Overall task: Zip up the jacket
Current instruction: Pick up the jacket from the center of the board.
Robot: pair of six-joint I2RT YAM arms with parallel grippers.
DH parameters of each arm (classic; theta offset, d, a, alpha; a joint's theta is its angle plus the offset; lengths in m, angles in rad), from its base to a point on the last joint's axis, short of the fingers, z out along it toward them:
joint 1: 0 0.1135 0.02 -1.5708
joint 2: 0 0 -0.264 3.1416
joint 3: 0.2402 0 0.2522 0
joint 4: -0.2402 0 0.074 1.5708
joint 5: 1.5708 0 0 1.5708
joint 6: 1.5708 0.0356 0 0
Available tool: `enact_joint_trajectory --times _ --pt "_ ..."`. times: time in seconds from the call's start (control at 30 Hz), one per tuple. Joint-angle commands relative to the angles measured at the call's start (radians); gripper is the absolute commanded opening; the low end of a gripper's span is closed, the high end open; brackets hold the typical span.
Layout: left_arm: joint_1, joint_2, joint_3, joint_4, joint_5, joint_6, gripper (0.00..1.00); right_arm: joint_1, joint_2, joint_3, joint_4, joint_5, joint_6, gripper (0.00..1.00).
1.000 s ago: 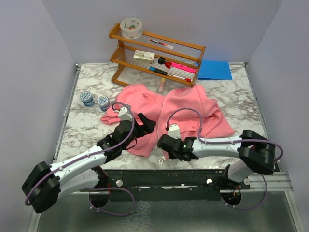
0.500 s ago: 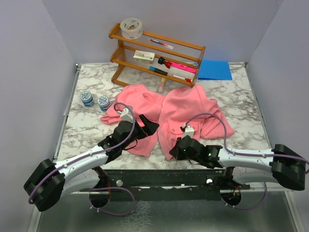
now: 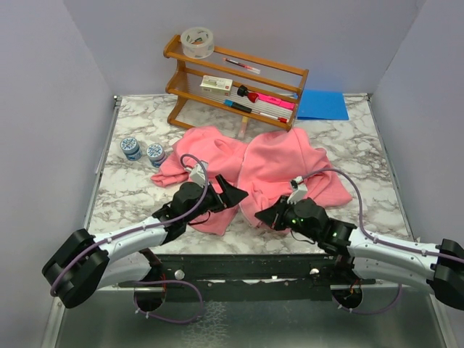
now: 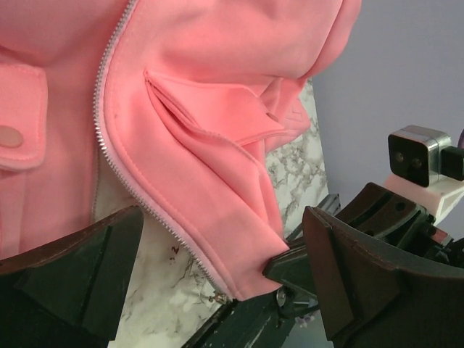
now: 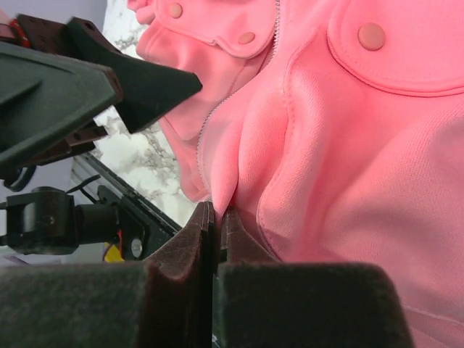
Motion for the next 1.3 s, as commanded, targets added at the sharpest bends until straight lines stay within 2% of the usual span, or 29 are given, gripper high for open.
enact_joint_trajectory --times 0.0,0.2,0.6,0.73,0.8,0.97,1.17,1.27 --pt "0.005 0.006 -0.040 0.070 0.066 -0.062 0.99 -0.010 -0.044 -0.030 0.083 -0.021 0.056 0.00" --pt "0.005 -0.021 -0.069 0.072 0.080 -0.112 0.99 -0.014 -0.097 -0.066 0.132 0.031 0.111 0.00" --pt "0.002 0.095 -0.020 0.155 0.131 -0.160 0.99 -0.018 -0.047 -0.067 0.232 -0.069 0.096 0.00" --pt "-0.001 0.142 0.000 0.197 0.143 -0.168 0.96 -0.018 -0.042 -0.049 0.181 -0.107 0.067 0.00" --pt "-0.003 0.156 0.015 0.210 0.145 -0.169 0.90 -0.018 -0.037 -0.043 0.140 -0.115 0.065 0.00" --pt "-0.005 0.156 0.032 0.219 0.146 -0.157 0.67 -0.018 -0.037 -0.023 -0.016 -0.047 0.058 0.00" --pt "-0.004 0.140 0.015 0.219 0.154 -0.146 0.33 -0.017 -0.022 -0.014 -0.046 -0.017 0.032 0.00" --pt "-0.004 0.144 0.010 0.219 0.172 -0.129 0.32 -0.018 -0.015 -0.013 -0.013 -0.030 0.029 0.00"
